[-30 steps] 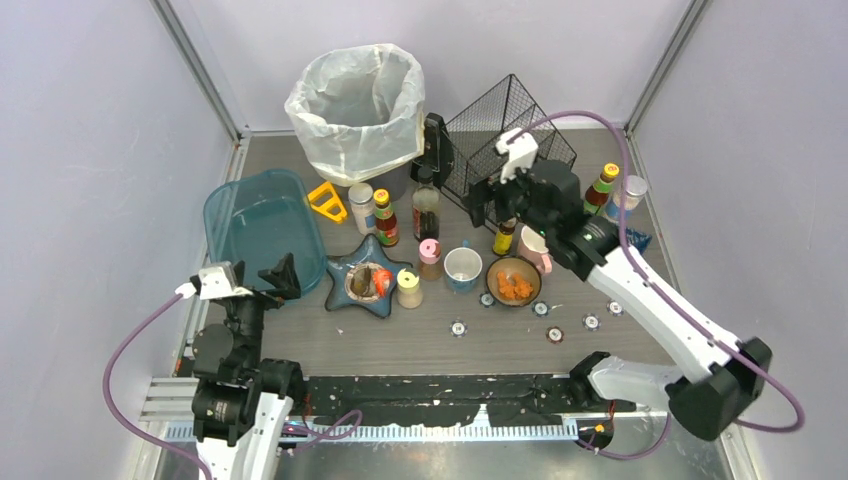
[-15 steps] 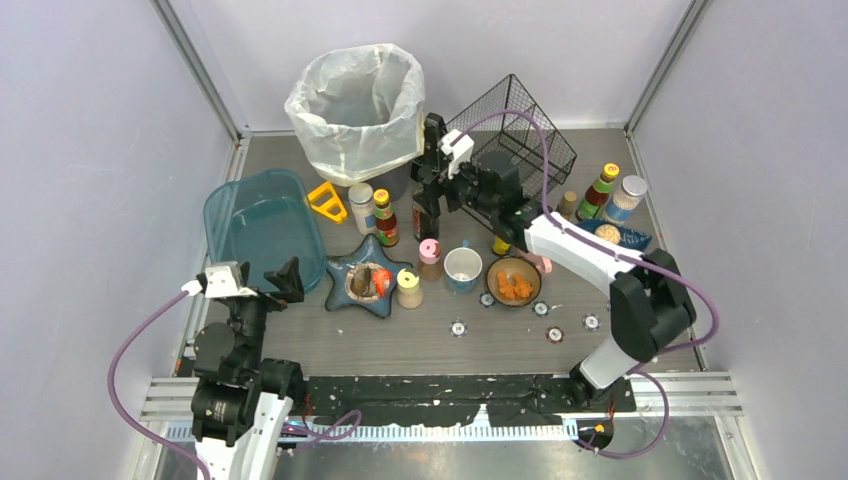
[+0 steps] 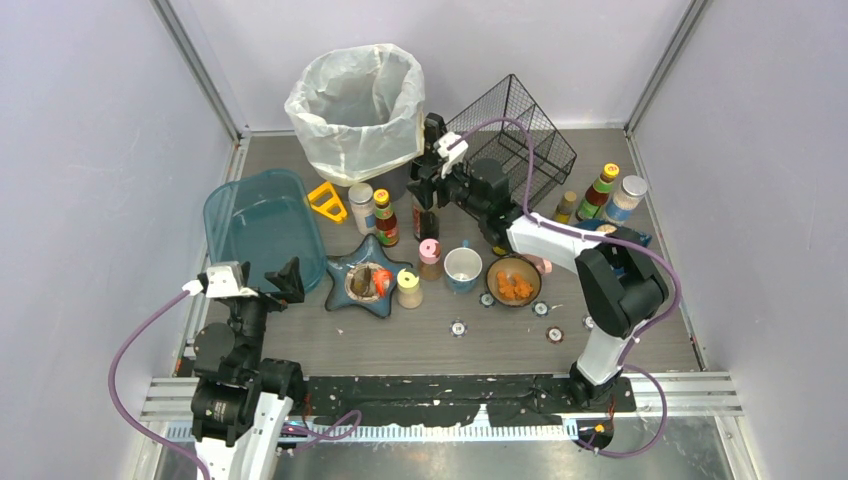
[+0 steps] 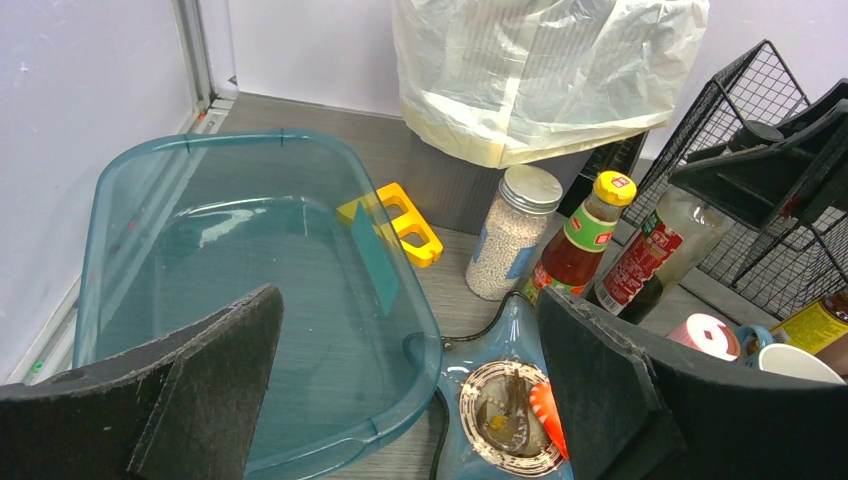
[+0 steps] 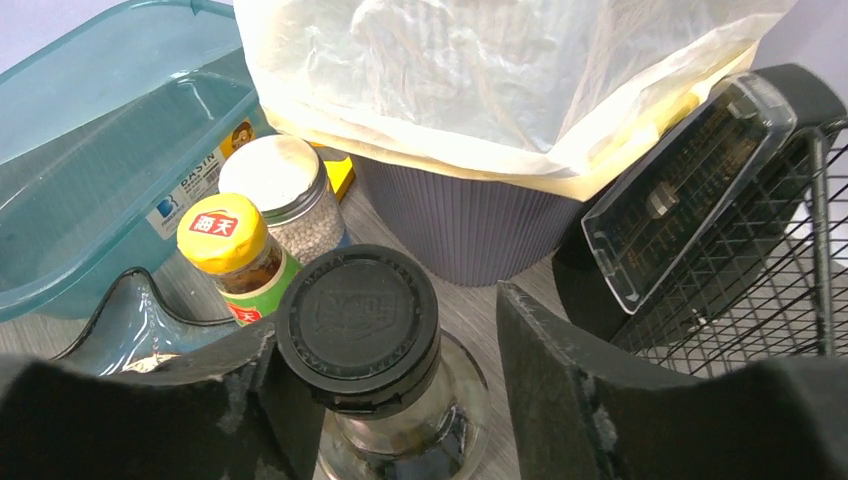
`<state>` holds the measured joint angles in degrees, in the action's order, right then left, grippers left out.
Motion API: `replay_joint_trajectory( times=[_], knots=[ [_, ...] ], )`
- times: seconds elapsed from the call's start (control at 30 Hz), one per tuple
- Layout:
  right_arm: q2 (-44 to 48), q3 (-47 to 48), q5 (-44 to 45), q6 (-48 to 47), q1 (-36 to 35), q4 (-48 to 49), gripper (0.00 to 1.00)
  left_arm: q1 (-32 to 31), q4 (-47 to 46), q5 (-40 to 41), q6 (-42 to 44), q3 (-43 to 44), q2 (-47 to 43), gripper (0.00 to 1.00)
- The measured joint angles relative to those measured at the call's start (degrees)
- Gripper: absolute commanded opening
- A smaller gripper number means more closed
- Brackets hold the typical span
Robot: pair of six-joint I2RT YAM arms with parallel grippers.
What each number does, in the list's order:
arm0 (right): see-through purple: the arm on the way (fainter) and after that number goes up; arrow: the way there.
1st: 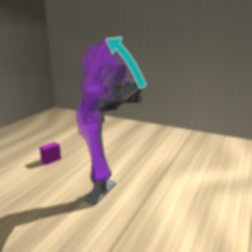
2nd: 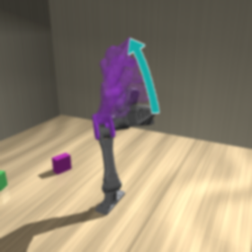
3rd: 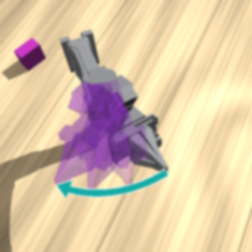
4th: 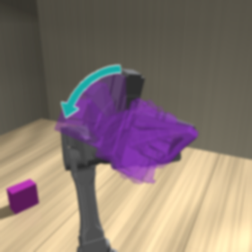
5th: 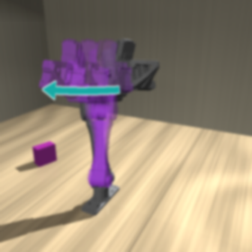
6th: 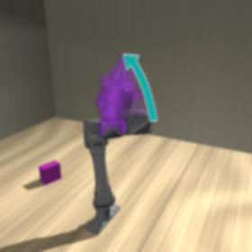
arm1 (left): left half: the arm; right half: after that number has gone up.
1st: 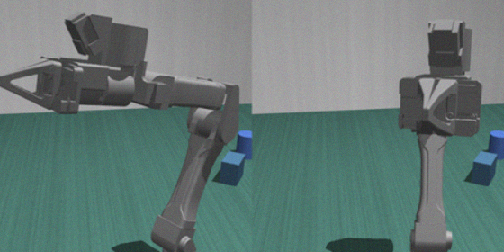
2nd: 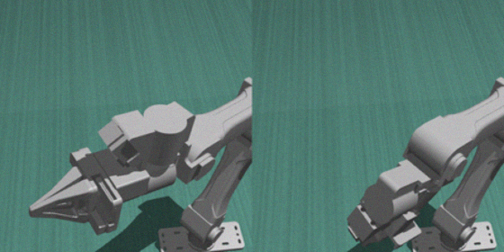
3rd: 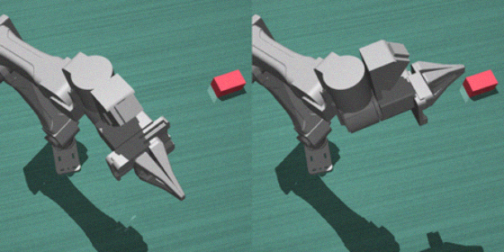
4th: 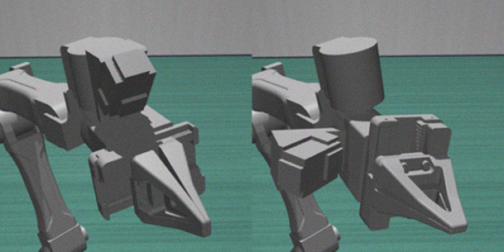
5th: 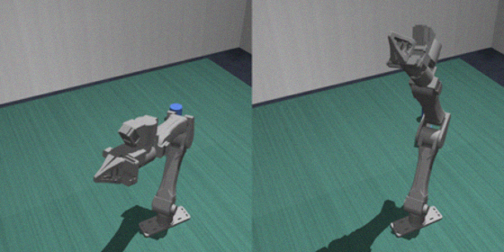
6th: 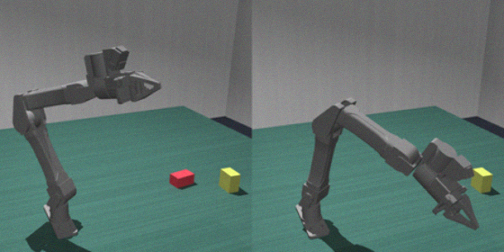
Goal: Clear the kitchen counter
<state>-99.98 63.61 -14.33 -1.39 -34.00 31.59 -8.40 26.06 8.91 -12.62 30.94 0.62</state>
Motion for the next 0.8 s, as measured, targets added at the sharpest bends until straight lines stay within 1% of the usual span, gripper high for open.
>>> replay_joint_trajectory(
  times=[0.07, 0.13, 0.17, 0.2, 0.23, 0.27, 0.3, 0.33, 0.37, 0.43, 0.5, 0.7, 0.8],
  knots=[
    [-0.42, -0.57, -0.22, 0.20, 0.00, 0.96, 0.56, 0.00, -0.02, 0.00, 0.04, 0.00, 0.00, 0.99],
    [-0.46, -1.25, -0.55, 0.37, 0.00, 1.60, 0.49, 0.00, -0.02, -0.02, 0.07, 0.00, 0.00, 0.99],
    [-0.46, -1.49, -0.72, 0.48, 0.00, 1.92, 0.43, 0.00, -0.02, -0.02, 0.07, 0.00, 0.00, 0.99],
    [-0.46, -1.73, -1.05, 0.52, 0.00, 2.38, 0.40, 0.00, -0.02, -0.02, 0.07, 0.00, 0.00, 0.99],
    [-0.46, -1.95, -1.16, 0.15, 0.00, 3.08, 0.35, 0.00, -0.02, -0.04, 0.09, 0.00, 0.00, 0.99],
    [-0.42, -2.05, -1.11, -0.13, 0.00, 3.48, 0.32, 0.00, -0.02, -0.04, 0.09, 0.00, 0.00, 0.99],
    [-0.35, -2.14, -1.33, -0.07, 0.02, 3.54, 0.25, 0.00, -0.02, -0.04, 0.09, 0.00, 0.00, 0.99],
    [-0.33, -2.19, -1.60, -0.09, 0.02, 3.54, 0.22, 0.00, -0.02, -0.07, 0.09, 0.00, 0.00, 0.99],
    [-0.22, -2.19, -1.84, -0.13, 0.11, 3.39, 0.14, 0.00, -0.02, -0.09, 0.09, 0.00, 0.00, 0.99],
    [0.28, -2.19, -2.36, -0.28, 0.31, 2.49, 0.07, 0.00, -0.02, -0.09, 0.11, 0.00, 0.00, 0.99],
    [1.29, -2.19, -2.97, -0.42, 0.52, 0.50, 0.06, -0.04, -0.02, -0.11, 0.22, 0.00, 0.00, 0.99],
    [6.80, -2.01, -5.22, -0.66, 1.49, -8.74, 0.05, -0.11, -0.04, -0.15, 0.74, 0.00, 0.00, 0.99],
    [9.79, 0.11, -6.23, -0.74, 1.86, -13.62, 0.05, -0.13, -0.02, -0.15, 0.85, 0.00, 0.00, 0.99]
  ],
)
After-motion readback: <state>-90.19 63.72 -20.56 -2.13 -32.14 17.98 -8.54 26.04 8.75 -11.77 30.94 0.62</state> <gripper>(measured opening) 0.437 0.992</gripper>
